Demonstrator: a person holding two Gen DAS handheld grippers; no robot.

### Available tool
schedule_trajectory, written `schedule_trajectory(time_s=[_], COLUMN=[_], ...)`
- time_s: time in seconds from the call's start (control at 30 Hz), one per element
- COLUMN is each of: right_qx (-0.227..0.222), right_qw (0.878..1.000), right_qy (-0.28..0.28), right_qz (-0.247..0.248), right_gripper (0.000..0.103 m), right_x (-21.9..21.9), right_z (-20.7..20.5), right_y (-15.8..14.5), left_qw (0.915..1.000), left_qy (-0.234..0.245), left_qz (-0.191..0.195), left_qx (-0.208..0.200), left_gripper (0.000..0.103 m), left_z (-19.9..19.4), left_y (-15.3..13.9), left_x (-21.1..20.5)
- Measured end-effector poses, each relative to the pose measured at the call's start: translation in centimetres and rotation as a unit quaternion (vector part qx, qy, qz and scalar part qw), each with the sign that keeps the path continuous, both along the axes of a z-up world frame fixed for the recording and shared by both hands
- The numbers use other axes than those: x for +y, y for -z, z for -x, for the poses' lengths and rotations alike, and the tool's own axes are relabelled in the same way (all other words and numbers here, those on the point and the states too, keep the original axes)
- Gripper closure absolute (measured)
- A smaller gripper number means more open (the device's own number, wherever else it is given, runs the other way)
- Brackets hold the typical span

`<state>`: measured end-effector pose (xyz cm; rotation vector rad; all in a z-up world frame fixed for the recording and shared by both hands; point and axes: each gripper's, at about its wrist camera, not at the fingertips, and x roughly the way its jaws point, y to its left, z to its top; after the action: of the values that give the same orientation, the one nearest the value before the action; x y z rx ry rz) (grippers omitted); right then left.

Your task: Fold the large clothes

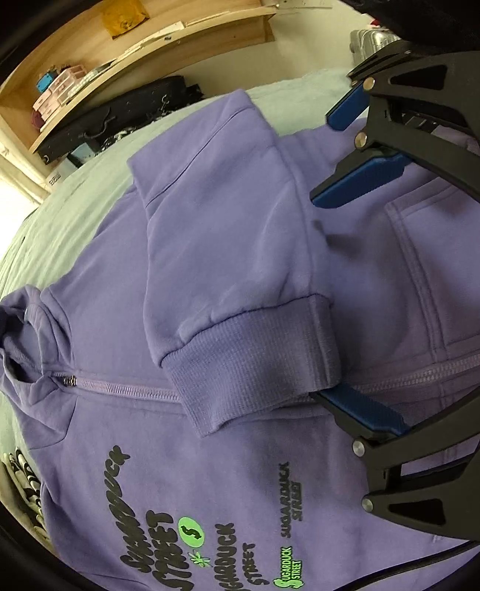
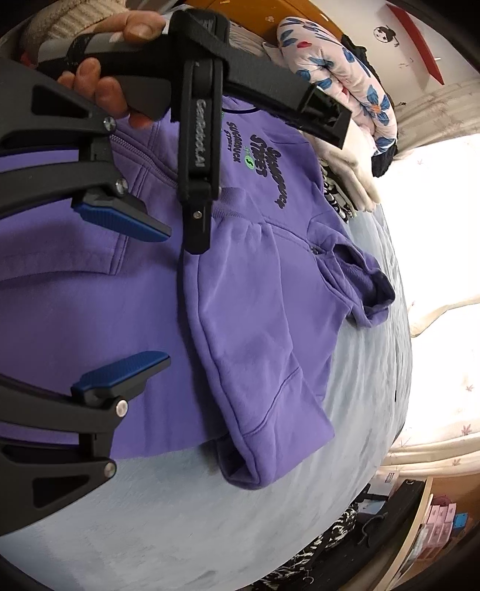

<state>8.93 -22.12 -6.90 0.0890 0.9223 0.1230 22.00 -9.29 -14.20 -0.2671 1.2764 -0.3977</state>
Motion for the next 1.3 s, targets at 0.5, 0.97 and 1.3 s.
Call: schedule_trajectory(time_s=[0.5, 0.97, 1.3], right_qx=[-0.012, 0.014, 0.045], right_qw=[0.999, 0.996, 0.992], right_qy=[0.048, 0.084, 0.113], right_qz=[0.007, 0.010, -0.033], right_gripper=[0.041, 0.041, 0.025], right_x=[-2.6, -5.6, -9.8], right_z=[0.5, -3.5, -11.7], right_y=[-0.8, -0.7, -1.3], left_qw=[0.9805, 0.9830, 0.9918], left_qy=[0.008, -0.034, -0.077], left_qz=[-0.081, -0.164, -0.080], left_qx=[-0.178, -0.075, -0.062], left_gripper=[0.081, 0.050, 0.036], left_z=[-4.0, -8.8, -11.9], left_y=[-9.1, -0.6, -0.4], left_x=[-1.9, 9.3, 12.2])
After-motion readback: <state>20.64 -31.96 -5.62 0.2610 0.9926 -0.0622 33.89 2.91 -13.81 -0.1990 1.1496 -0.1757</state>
